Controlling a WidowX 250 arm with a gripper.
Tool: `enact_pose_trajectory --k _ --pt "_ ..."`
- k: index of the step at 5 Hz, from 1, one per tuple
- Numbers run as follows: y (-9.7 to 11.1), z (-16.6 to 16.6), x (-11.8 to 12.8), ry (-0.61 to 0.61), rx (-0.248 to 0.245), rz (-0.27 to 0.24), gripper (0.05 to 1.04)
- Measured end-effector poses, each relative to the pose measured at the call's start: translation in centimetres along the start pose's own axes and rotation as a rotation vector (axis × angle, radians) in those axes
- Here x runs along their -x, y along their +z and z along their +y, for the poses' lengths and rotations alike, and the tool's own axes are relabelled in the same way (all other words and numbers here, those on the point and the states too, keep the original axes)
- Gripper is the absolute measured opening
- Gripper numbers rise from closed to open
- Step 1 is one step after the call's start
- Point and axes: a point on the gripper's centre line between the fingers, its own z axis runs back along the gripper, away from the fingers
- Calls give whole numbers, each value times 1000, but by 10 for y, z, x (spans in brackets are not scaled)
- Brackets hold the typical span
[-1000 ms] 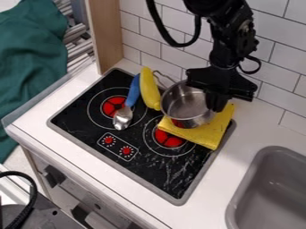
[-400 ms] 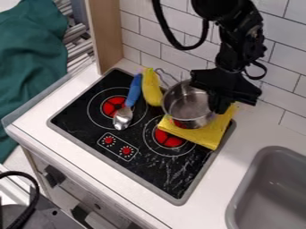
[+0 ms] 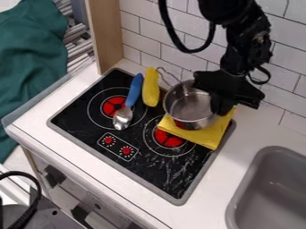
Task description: Put the silver pot on top of the yellow cloth
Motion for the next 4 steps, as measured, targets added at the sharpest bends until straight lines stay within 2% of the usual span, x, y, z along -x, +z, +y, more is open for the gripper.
enact_pose_trajectory --k 2,3,4 --pt "5 -3 -3 -25 -35 -3 75" --pt "6 -2 -5 -33 -41 -1 224" --pt "5 -3 -3 -41 -36 5 485"
